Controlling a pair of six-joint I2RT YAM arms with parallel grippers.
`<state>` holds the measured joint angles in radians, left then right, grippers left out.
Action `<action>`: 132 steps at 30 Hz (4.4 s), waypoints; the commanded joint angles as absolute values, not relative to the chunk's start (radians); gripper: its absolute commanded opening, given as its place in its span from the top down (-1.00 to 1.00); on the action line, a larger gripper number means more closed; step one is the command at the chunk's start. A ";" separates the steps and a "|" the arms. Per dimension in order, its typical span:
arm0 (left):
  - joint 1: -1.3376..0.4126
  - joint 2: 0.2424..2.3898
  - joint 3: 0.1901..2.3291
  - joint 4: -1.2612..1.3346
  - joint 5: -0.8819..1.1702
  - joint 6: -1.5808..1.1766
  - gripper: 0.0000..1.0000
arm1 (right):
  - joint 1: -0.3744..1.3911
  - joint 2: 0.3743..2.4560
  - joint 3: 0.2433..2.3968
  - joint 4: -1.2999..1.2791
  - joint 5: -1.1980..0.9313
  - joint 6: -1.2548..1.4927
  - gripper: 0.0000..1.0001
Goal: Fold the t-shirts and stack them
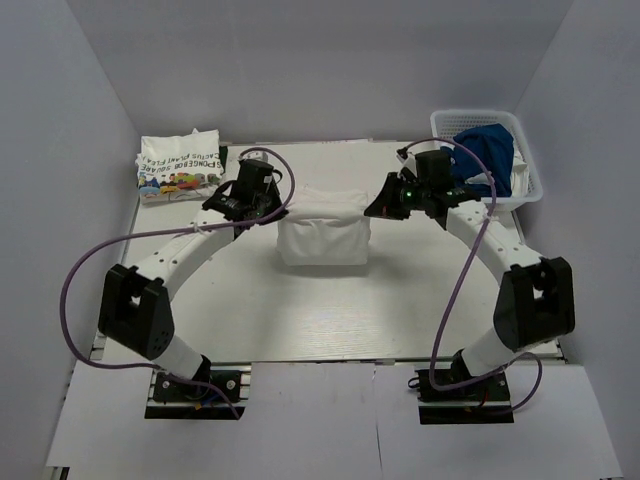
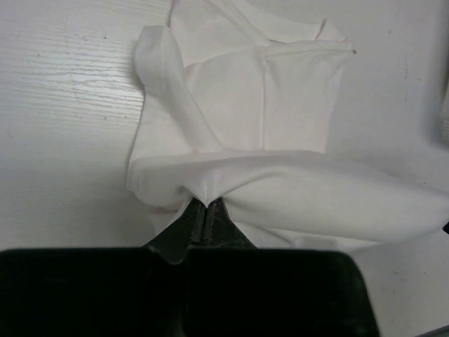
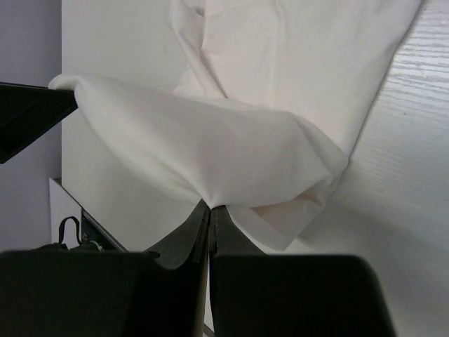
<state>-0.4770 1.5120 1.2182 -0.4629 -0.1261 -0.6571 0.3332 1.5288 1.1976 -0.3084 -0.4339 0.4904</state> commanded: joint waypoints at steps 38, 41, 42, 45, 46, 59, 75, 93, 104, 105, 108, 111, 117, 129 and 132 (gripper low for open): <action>-0.299 1.976 1.378 -0.172 0.336 -0.492 -0.99 | 0.302 1.864 1.370 -0.218 -0.231 0.364 -0.81; -0.299 1.989 1.368 -0.172 0.318 -0.503 -0.96 | 0.317 1.884 1.359 -0.219 -0.264 0.370 -0.81; -0.299 2.005 1.368 -0.184 0.318 -0.503 -0.91 | 0.321 1.894 1.356 -0.216 -0.270 0.373 -0.81; -0.299 2.023 1.359 -0.184 0.327 -0.503 -0.65 | 0.325 1.907 1.347 -0.204 -0.275 0.387 -0.81; -0.299 2.048 1.348 -0.184 0.346 -0.494 -0.59 | 0.327 1.910 1.345 -0.198 -0.275 0.388 -0.81; -0.362 2.240 1.477 -0.273 0.357 -0.442 0.80 | 0.321 1.913 1.312 -0.167 -0.273 0.426 -0.81; -0.344 1.940 1.522 -0.310 -0.009 -0.227 1.00 | 0.311 1.537 1.045 -0.074 -0.077 0.397 -0.81; -0.196 2.043 1.905 -0.440 -0.318 0.314 1.00 | 0.308 1.470 1.051 -0.175 0.221 0.293 -0.81; -0.092 2.040 2.072 -0.515 -0.137 0.414 1.00 | 0.308 1.528 1.071 -0.198 0.238 0.273 -0.81; -0.075 2.040 2.083 -0.526 -0.123 0.414 1.00 | 0.308 1.528 1.069 -0.195 0.239 0.270 -0.81; -0.049 2.016 2.092 -0.526 -0.078 0.414 1.00 | 0.308 1.525 1.069 -0.193 0.248 0.265 -0.81; -0.028 1.993 2.102 -0.526 -0.060 0.414 1.00 | 0.310 1.522 1.068 -0.195 0.252 0.264 -0.81; 0.025 1.983 2.173 -0.500 -0.025 0.390 1.00 | 0.310 1.522 1.068 -0.189 0.236 0.261 -0.81; 0.162 2.086 2.212 -0.500 0.156 0.305 1.00 | 0.310 1.566 1.100 -0.216 0.242 0.264 -0.81; 0.199 2.137 2.203 -0.488 0.182 0.305 1.00 | 0.311 1.591 1.127 -0.239 0.252 0.261 -0.81</action>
<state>0.1642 2.1181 2.1937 -0.5369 0.1104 0.3225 0.3138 1.5715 1.0718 -0.2237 0.2333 0.2760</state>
